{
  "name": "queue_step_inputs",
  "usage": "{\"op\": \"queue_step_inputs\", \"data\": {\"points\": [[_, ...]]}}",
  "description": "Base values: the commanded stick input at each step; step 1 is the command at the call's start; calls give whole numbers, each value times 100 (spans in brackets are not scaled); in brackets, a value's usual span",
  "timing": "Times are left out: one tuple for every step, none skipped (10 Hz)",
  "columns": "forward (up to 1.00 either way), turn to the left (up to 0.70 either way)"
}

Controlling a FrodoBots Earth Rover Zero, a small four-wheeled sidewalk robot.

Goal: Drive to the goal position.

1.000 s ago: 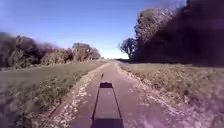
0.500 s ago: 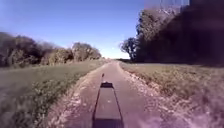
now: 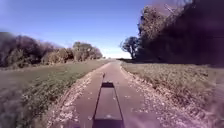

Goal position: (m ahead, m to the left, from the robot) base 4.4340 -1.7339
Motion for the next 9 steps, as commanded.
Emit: {"op": "queue_step_inputs", "data": {"points": [[85,0],[85,0],[85,0],[85,0],[85,0],[85,0],[85,0],[85,0],[85,0]]}}
